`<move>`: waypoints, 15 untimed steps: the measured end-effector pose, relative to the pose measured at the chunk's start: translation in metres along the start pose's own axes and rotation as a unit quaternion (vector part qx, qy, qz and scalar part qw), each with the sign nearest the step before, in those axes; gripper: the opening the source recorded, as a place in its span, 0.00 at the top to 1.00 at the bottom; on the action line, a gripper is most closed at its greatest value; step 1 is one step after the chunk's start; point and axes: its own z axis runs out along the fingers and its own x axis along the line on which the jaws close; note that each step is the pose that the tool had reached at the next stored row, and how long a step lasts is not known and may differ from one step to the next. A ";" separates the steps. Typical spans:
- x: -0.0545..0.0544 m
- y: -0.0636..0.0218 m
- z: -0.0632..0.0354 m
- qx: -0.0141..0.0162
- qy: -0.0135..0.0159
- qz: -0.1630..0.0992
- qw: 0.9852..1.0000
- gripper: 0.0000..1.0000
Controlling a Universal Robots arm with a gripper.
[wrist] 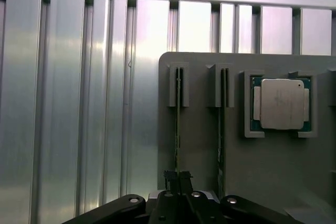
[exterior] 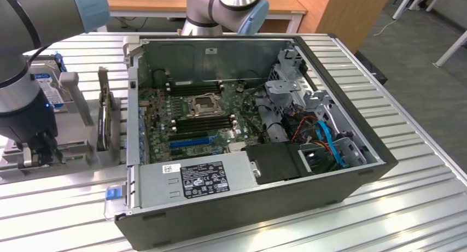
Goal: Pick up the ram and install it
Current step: 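Pick up the ram and move it above insertion slot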
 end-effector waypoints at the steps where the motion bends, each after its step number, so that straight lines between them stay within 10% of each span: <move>1: 0.000 0.0000 -0.0009 0.000 0.000 0.000 1.000 0.89; 15: 0.000 0.0005 -0.0131 0.000 0.000 0.000 1.000 0.89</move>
